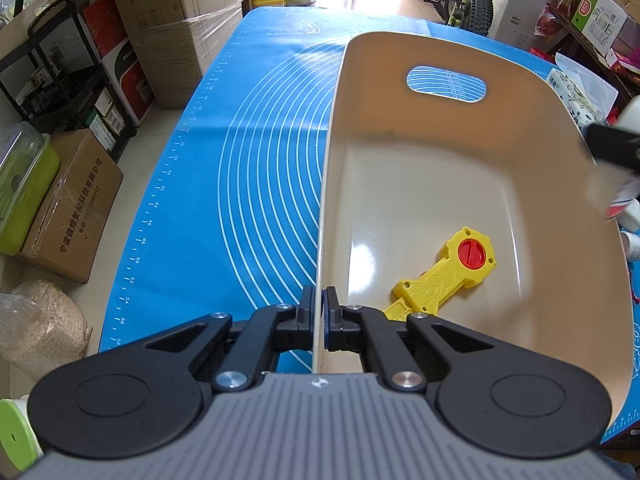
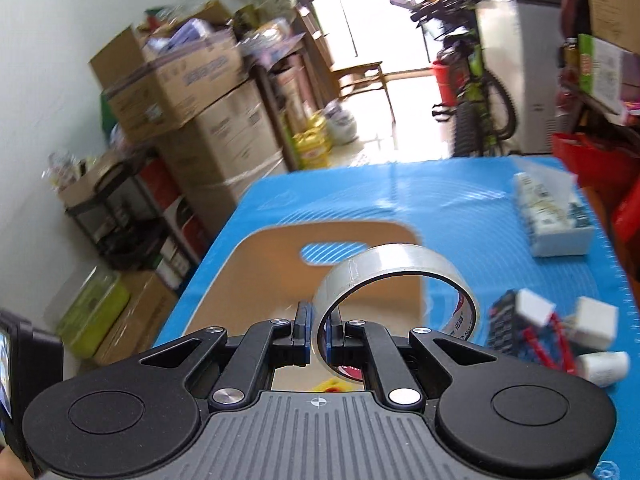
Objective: Organize rigid objects
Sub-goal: 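Lower the tape roll into the basket with the right tool and release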
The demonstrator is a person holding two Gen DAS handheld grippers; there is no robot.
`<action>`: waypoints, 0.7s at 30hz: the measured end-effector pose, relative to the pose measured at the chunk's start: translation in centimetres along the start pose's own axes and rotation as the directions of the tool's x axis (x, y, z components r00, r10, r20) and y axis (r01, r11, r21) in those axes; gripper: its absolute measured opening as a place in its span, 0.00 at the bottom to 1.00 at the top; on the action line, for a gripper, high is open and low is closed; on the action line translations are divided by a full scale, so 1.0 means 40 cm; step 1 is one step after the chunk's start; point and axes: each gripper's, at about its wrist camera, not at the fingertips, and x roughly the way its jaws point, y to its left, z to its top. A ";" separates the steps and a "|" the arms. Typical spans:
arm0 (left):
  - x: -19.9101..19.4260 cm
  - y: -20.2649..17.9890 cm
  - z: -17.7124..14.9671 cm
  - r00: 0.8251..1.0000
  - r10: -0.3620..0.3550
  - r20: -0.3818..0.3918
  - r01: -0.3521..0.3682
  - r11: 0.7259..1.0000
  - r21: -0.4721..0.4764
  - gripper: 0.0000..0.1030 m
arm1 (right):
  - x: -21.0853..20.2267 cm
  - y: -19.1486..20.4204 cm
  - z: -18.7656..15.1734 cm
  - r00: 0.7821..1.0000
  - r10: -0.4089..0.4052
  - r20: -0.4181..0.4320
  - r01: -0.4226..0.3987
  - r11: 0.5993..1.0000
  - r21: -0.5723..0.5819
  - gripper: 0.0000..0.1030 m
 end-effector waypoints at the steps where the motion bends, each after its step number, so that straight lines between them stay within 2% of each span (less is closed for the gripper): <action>1: 0.000 0.000 0.000 1.000 0.000 0.000 0.000 1.000 0.000 0.05 | 0.014 0.013 -0.004 1.000 0.004 -0.017 -0.004 1.000 -0.012 0.17; 8: 0.000 0.000 0.000 1.000 0.000 0.000 0.000 1.000 0.000 0.05 | 0.117 0.043 -0.046 0.987 0.012 -0.159 -0.012 1.000 0.002 0.17; 14: 0.000 -0.001 0.000 1.000 0.001 0.000 -0.001 1.000 0.000 0.05 | 0.176 0.034 -0.099 0.959 -0.015 -0.283 0.016 1.000 0.000 0.18; 17: 0.001 -0.001 0.000 1.000 0.001 0.000 -0.001 1.000 -0.001 0.05 | 0.176 0.026 -0.105 0.953 -0.022 -0.303 0.021 1.000 -0.004 0.25; 20: 0.001 -0.001 0.000 1.000 0.001 0.000 -0.001 1.000 0.000 0.05 | 0.158 0.025 -0.100 0.958 -0.026 -0.286 0.023 1.000 -0.014 0.33; 21: 0.001 -0.003 0.001 1.000 0.003 0.000 -0.003 1.000 0.000 0.05 | 0.151 0.027 -0.096 0.961 -0.030 -0.276 0.025 0.999 -0.019 0.38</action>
